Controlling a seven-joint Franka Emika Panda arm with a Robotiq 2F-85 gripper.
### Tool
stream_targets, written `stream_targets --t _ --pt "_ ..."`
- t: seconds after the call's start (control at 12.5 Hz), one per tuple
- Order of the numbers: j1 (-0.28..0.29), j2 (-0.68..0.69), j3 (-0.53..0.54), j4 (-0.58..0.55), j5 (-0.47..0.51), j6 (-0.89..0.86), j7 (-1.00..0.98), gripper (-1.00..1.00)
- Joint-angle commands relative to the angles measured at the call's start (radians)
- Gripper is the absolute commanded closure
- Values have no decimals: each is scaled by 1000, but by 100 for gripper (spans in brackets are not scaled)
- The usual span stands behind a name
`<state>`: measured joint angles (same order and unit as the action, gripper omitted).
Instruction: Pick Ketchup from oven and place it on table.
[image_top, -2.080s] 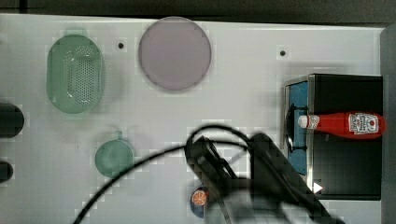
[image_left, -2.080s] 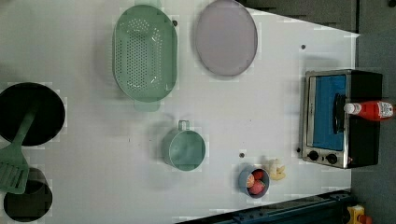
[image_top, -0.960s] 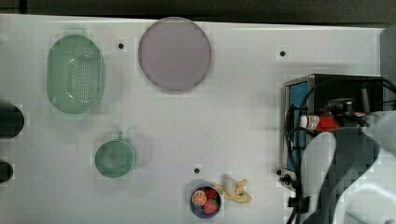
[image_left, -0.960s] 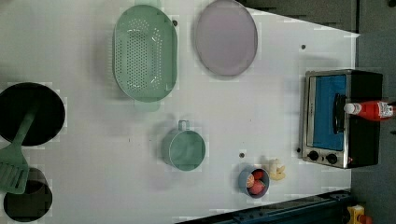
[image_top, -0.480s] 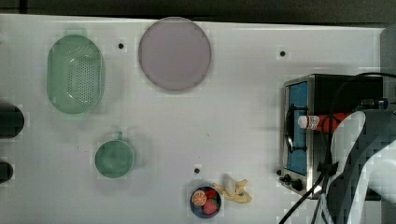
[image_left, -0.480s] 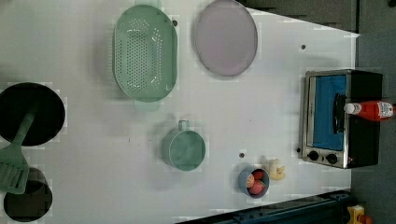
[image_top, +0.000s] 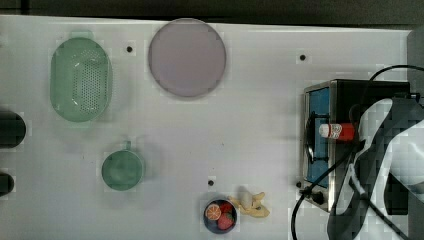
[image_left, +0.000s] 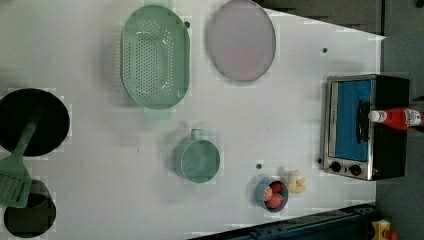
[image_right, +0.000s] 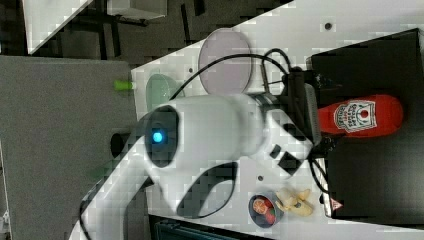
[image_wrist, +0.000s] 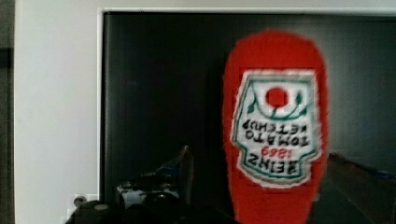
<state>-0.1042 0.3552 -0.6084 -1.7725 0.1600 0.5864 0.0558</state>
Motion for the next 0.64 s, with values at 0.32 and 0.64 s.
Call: stream_targets --t 0.32,0.64 --pt "-43 57 -5 -4 76 28 3 -100" --pt "-47 70 -4 -7 76 42 3 -69"
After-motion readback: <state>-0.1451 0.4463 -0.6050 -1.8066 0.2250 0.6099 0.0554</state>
